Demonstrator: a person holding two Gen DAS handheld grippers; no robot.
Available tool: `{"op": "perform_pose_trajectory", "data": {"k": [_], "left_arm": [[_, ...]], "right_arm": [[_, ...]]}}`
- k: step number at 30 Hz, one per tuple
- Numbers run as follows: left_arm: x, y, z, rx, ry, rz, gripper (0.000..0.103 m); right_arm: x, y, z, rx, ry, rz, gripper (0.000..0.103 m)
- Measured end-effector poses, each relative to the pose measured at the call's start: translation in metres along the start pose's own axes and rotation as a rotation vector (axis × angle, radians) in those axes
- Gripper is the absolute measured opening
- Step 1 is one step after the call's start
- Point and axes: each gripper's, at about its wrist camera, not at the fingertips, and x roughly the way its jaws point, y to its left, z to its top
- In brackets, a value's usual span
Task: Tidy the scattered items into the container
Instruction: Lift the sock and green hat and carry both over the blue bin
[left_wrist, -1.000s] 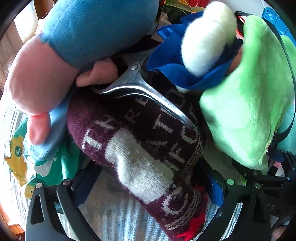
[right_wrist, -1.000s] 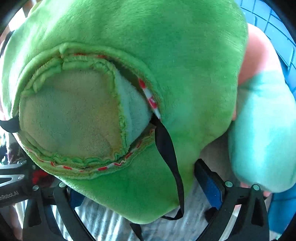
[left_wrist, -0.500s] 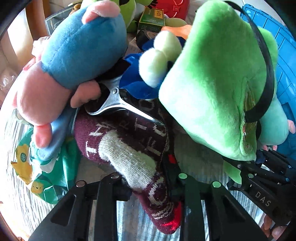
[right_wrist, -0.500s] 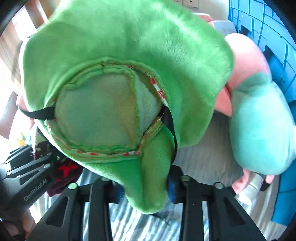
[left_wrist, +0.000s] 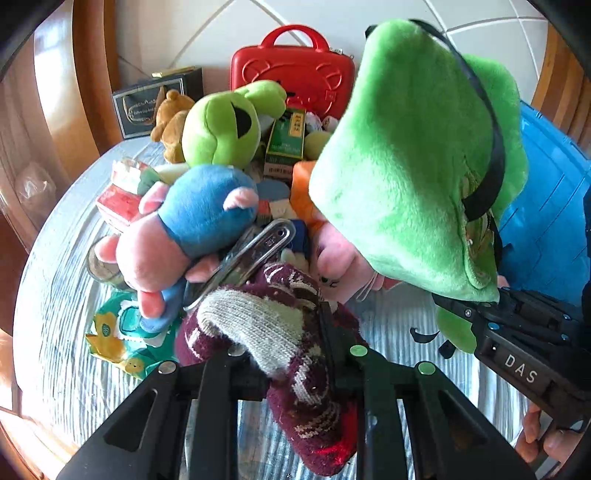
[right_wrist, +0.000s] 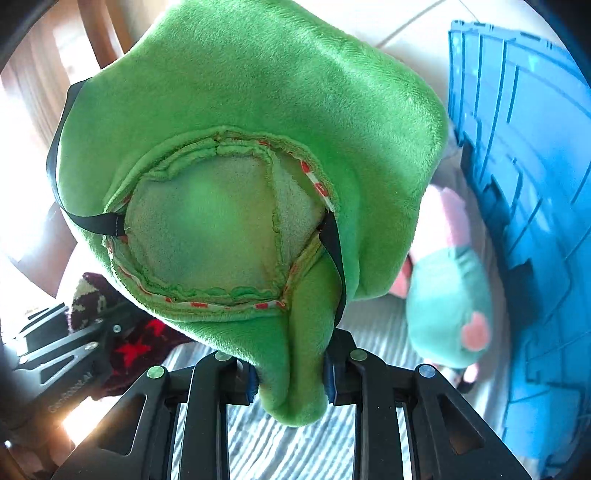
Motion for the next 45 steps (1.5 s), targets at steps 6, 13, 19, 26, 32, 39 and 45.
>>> {"op": "perform_pose_trajectory", "data": {"k": [6,13,19,26,32,39,45], "left_arm": [[-0.037,-0.007,0.024,0.021,-0.117,0.034,0.02],[-0.076,-0.013,0.058,0.075,-0.226,0.043,0.02],[-0.083,-0.016,0.086,0.115,-0.26,0.016,0.02],[-0.089,-0.033,0.109,0.188,-0.302,-0.04,0.02],[-0.104,-0.069,0.13,0.242,-0.343,-0.092,0.02],[-0.115,-0.142,0.156,0.298,-0.368,-0.147,0.02],[-0.129,-0.232,0.177,0.309,-0.383,-0.139,0.02]], "right_arm": [[-0.035,-0.004,0.018,-0.036,-0.042,-0.02,0.025],[-0.081,-0.01,0.041,-0.034,-0.115,-0.06,0.025],[-0.121,-0.024,0.064,0.022,-0.171,-0.107,0.025],[-0.171,-0.056,0.081,0.101,-0.231,-0.194,0.025],[-0.224,-0.096,0.09,0.136,-0.276,-0.281,0.025],[-0.218,-0.08,0.136,0.155,-0.308,-0.352,0.025],[-0.261,-0.151,0.129,0.141,-0.315,-0.391,0.025]]}}
